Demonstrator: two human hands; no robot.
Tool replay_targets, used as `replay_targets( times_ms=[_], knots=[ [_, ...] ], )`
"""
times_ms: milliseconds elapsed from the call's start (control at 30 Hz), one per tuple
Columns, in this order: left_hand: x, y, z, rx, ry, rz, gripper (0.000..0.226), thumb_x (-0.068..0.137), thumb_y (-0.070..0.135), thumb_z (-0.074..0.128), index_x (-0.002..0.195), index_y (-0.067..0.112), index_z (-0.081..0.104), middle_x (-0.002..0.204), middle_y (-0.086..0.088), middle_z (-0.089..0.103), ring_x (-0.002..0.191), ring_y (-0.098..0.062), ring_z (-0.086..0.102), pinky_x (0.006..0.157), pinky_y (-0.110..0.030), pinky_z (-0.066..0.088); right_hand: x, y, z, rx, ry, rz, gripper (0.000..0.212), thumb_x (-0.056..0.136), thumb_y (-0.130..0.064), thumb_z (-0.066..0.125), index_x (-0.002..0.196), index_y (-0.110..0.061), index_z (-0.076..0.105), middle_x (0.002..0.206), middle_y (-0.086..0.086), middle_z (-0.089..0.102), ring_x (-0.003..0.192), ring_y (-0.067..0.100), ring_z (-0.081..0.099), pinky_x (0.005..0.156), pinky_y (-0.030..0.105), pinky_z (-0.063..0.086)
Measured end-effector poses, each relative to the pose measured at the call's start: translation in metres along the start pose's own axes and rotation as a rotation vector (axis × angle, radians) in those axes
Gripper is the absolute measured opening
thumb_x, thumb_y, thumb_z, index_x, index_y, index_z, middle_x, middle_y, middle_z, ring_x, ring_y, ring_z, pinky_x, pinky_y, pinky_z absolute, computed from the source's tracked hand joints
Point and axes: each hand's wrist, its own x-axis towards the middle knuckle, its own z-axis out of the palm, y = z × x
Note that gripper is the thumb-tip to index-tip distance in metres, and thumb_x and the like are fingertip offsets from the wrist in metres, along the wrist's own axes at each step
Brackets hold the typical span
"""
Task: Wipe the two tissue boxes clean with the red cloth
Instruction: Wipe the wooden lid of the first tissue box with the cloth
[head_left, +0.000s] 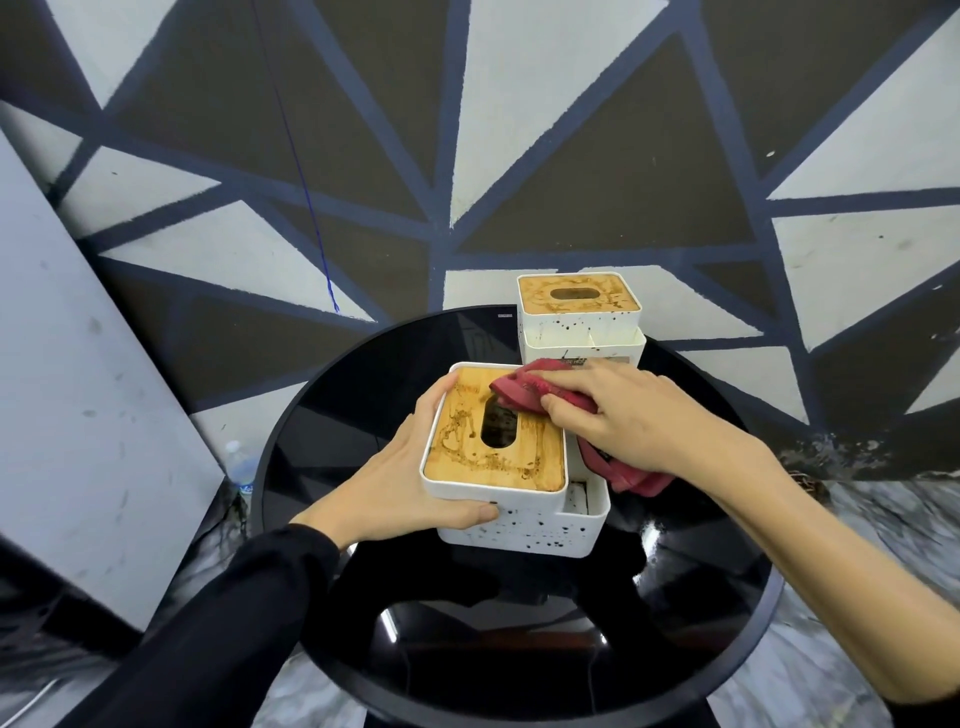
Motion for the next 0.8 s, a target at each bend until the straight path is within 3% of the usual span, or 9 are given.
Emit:
replay_targets(
  times_ms=[133,267,433,500,667,800],
  knots=[
    [-0.001,0.002,-0.001,0.088,0.001,-0.030,0.134,0.064,0.072,0.083,0.154,0.064,-0.017,0.162,0.027,0.027,0.146,-0.019,0.043,0.114,-0.054,0.046,-0.024,-0.011,0.001,-0.024,0.016,0.009,0.048,0.105,-0.057,0.034,0.152,-0.048,0.043,0.112,-0.012,0.052,0.111,0.021,0.060,0.084,0.040,0.050],
    [-0.002,0.003,-0.001,0.128,0.009,-0.029,0.134,0.065,0.077,0.079,0.155,0.063,-0.018,0.164,0.030,0.024,0.151,-0.020,0.039,0.123,-0.058,0.035,-0.055,-0.031,-0.001,-0.033,0.004,-0.009,0.053,0.102,-0.061,0.028,0.153,-0.051,0.039,0.105,-0.017,0.048,0.104,0.017,0.061,0.084,0.039,0.051],
    [-0.002,0.002,0.000,0.095,0.001,-0.044,0.133,0.066,0.074,0.081,0.153,0.066,-0.020,0.163,0.029,0.026,0.145,-0.017,0.044,0.115,-0.054,0.045,-0.086,-0.050,0.004,-0.040,0.031,-0.016,0.052,0.102,-0.062,0.024,0.152,-0.053,0.035,0.106,-0.017,0.050,0.095,0.011,0.061,0.062,0.026,0.038],
    [-0.002,-0.001,-0.001,0.081,-0.026,-0.054,0.137,0.068,0.069,0.086,0.151,0.067,-0.023,0.164,0.027,0.026,0.145,-0.014,0.043,0.114,-0.050,0.047,-0.082,-0.050,0.004,-0.072,0.037,-0.001,0.051,0.102,-0.063,0.024,0.150,-0.054,0.037,0.096,-0.016,0.047,0.092,0.013,0.061,0.058,0.027,0.033],
    [-0.002,-0.006,-0.005,0.147,-0.058,-0.044,0.144,0.071,0.059,0.093,0.150,0.065,-0.027,0.161,0.031,0.025,0.141,-0.007,0.044,0.111,-0.033,0.045,-0.055,-0.038,0.001,-0.157,0.046,0.042,0.050,0.103,-0.063,0.026,0.150,-0.054,0.041,0.092,-0.013,0.045,0.089,0.020,0.063,0.065,0.035,0.040],
    [-0.001,-0.005,-0.004,0.177,-0.021,-0.035,0.145,0.068,0.064,0.092,0.152,0.063,-0.025,0.161,0.030,0.025,0.142,-0.012,0.043,0.113,-0.043,0.047,-0.019,-0.025,-0.002,-0.169,0.063,0.091,0.046,0.106,-0.056,0.033,0.147,-0.046,0.050,0.106,-0.006,0.058,0.104,0.028,0.064,0.069,0.037,0.035]
  ],
)
